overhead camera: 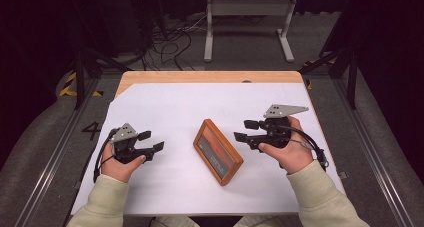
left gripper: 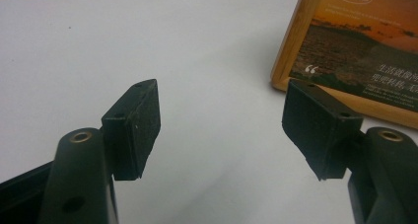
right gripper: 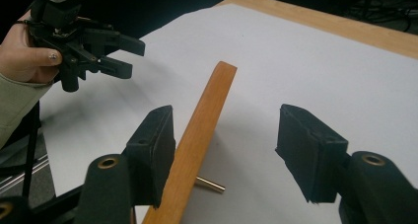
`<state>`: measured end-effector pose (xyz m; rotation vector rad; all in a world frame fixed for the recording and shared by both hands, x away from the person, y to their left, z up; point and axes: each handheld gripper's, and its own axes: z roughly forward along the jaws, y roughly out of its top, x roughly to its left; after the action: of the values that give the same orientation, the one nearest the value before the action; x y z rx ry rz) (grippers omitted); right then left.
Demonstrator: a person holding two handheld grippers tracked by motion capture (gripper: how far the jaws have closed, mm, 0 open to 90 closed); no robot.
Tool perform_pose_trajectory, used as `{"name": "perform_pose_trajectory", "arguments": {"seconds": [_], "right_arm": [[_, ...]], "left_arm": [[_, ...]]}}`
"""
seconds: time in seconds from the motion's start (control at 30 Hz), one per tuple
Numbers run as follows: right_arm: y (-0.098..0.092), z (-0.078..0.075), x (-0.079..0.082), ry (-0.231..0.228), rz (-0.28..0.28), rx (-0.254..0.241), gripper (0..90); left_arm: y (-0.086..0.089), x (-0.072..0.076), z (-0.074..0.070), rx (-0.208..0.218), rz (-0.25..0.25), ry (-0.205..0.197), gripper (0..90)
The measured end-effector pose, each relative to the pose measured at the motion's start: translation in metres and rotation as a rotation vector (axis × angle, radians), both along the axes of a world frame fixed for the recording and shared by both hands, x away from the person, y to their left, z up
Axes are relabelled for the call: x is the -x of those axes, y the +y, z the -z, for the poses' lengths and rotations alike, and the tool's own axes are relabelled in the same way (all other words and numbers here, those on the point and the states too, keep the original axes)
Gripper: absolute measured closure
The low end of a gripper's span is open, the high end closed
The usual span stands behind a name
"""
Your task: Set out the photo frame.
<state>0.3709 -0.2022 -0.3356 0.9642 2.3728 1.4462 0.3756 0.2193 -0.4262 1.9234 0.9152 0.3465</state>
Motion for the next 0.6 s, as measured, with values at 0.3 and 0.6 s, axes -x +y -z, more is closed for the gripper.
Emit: {"name": "perform_pose_trajectory", "arguments": {"seconds": [0.3, 0.6], "right_arm": [[0.021, 0.000, -0.010, 0.105, 0.005, 0.041, 40.1], [0.045, 0.009, -0.019, 0.220, 0.000, 0.122, 40.7]], "left_arm": [[0.005, 0.003, 0.002, -0.004, -0.012, 0.010, 31.5], [0.008, 0.004, 0.003, -0.007, -0.017, 0.013, 31.6]]}}
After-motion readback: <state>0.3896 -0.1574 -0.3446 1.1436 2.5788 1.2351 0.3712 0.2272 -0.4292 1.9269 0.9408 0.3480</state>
